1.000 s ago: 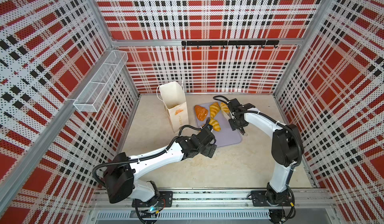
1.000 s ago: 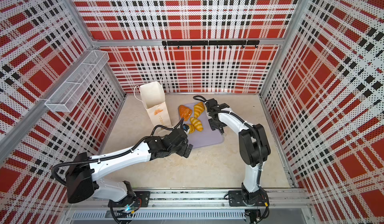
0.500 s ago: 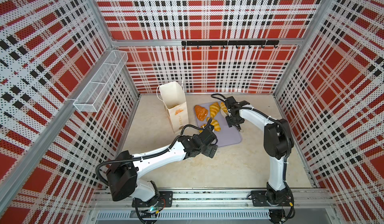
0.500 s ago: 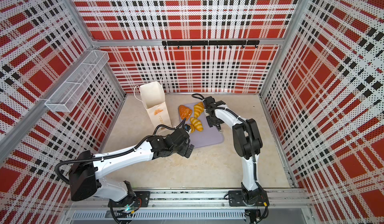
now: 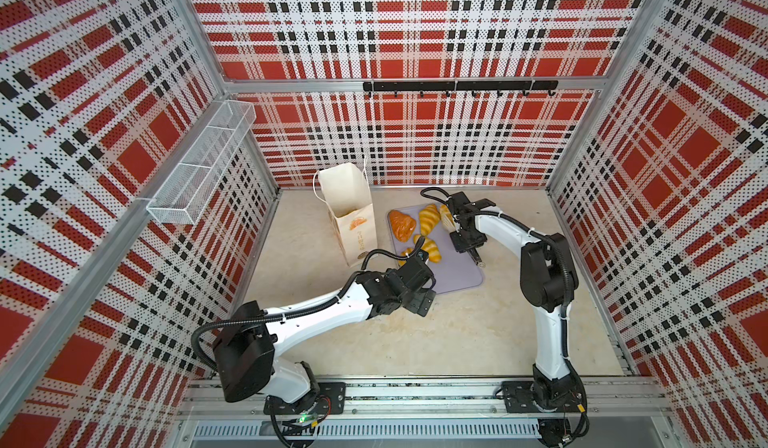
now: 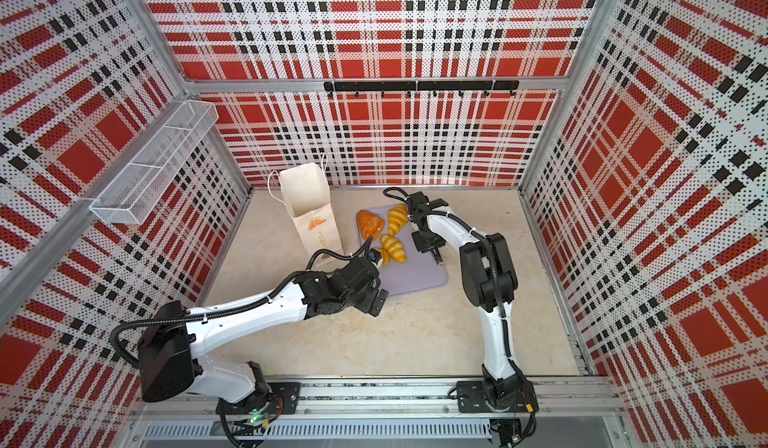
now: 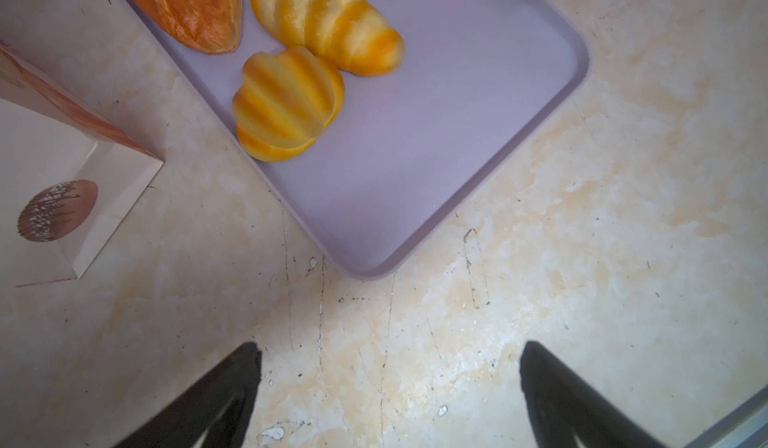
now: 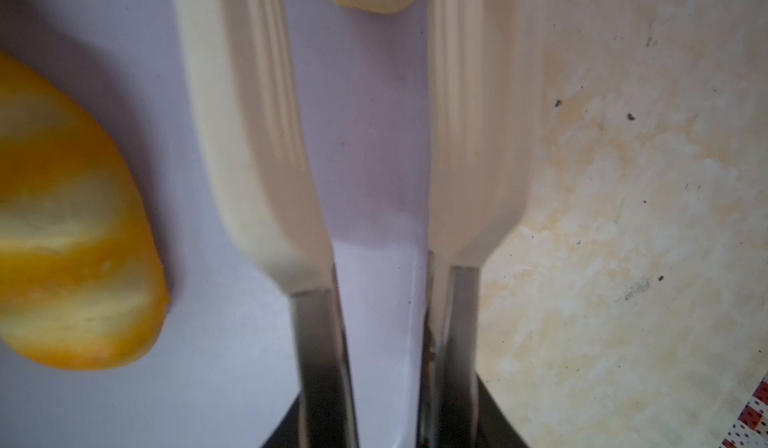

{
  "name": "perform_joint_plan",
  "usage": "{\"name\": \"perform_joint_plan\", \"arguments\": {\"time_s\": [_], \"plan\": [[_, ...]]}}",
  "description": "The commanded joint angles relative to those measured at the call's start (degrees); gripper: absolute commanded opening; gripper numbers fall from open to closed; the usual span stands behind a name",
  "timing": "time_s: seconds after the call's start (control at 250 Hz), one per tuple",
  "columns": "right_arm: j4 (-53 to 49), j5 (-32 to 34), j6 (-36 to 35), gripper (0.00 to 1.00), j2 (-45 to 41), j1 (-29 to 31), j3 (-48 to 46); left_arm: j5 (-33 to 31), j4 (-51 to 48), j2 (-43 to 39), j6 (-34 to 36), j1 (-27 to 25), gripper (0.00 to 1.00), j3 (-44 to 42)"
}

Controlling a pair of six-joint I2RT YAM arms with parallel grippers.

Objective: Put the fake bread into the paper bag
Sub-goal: 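Lower the tongs with right gripper onto a pale bun on the tray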

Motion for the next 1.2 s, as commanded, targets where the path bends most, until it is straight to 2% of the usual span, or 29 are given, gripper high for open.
{"name": "perform_joint_plan", "arguments": {"time_s": [0.0,0.352,0.512,0.748,1.012,1.196], "plan": [[-0.44,-2.03,-0.68,0.37,-4.10,-0.07,-3.25,-0.92,-0.93,-0.40,0.06,-0.51,1.00,1.19],[-2.48,-3.17,-0.05,0.38,-17.38,1.07,-17.23,-0.82,-0.82,-0.16,0.16,-0.69,0.99,1.27],[-2.12,-4.66,-2.36,0.40,-19.56,1.80,-20.87,-0.55,-0.49,0.28,0.27,-0.79,0.99,1.62],[-2.36,-3.78,-4.27,0.42,-19.17,2.82,-20.28,-0.32,-0.58,0.89,0.48,-1.10,0.99,2.93],[-2.75,-1.98,-1.83,0.52,-19.59,2.82,-18.56,-1.33,-1.55,0.34,0.41,-1.19,0.99,3.12],[-2.31,-2.00,-0.21,0.53,-19.17,3.16,-18.60,-1.48,-2.21,0.06,0.41,-1.23,0.99,2.68]]}}
